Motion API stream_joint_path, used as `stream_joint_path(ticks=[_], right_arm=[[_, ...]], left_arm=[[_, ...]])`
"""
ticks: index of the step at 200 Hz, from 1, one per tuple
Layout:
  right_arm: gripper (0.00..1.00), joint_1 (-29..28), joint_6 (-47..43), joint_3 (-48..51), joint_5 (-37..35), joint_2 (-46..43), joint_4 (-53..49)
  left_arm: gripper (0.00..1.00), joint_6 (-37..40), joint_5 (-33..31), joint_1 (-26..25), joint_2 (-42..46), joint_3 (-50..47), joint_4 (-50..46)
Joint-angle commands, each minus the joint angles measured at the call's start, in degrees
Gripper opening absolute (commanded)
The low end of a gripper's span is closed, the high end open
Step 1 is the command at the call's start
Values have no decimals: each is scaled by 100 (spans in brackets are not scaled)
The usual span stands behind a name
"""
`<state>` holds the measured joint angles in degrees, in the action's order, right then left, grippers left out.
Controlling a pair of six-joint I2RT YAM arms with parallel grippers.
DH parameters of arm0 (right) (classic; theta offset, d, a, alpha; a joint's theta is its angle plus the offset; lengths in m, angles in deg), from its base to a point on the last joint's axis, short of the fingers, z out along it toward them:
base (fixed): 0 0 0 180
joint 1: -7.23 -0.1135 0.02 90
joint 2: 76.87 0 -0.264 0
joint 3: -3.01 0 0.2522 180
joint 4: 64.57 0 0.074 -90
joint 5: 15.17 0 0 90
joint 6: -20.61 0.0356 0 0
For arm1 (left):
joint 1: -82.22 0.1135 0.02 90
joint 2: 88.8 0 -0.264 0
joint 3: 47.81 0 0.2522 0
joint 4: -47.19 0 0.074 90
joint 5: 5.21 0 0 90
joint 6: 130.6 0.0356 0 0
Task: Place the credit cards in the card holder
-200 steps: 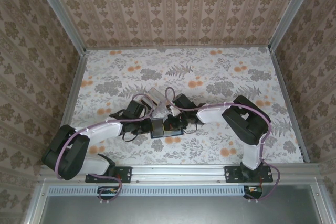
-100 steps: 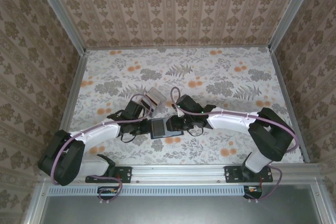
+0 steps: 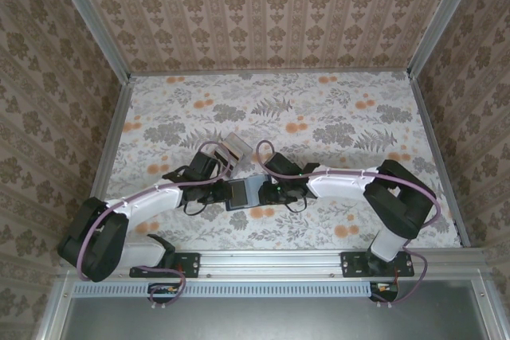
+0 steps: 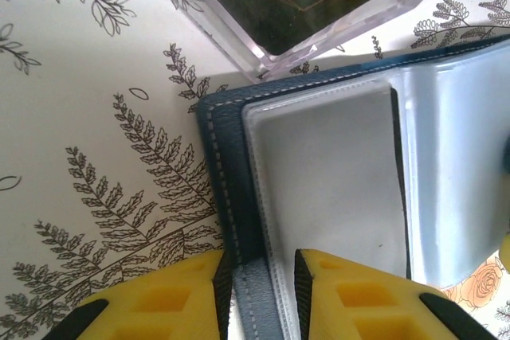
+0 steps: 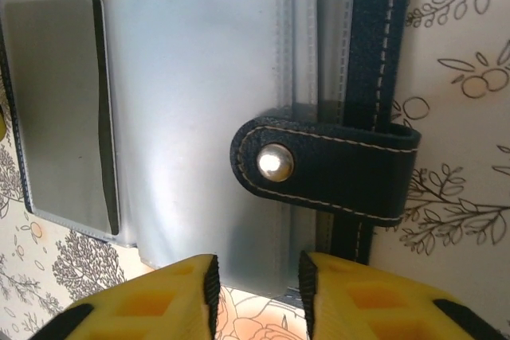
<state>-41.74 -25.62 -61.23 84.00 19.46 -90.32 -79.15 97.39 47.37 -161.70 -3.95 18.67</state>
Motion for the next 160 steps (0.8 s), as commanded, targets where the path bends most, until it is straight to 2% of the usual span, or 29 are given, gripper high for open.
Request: stream_joint_path(ticks=[1, 72, 90, 134, 160], right_arm=[[32, -66, 32, -137, -78, 182, -101], [14, -69, -209, -424, -44, 135, -385], [14, -69, -211, -445, 5, 191, -345], [32, -113, -149, -438, -273, 264, -444], [35, -148, -141, -470, -475, 236, -599]], left_arm=[[29, 34, 133, -48, -40, 1, 95], [27, 7, 146, -111, -108, 83, 51], [26, -48, 146, -152, -106, 7, 172], [26, -96, 136, -181, -127, -31, 191], [26, -78, 120, -189, -132, 4, 77]])
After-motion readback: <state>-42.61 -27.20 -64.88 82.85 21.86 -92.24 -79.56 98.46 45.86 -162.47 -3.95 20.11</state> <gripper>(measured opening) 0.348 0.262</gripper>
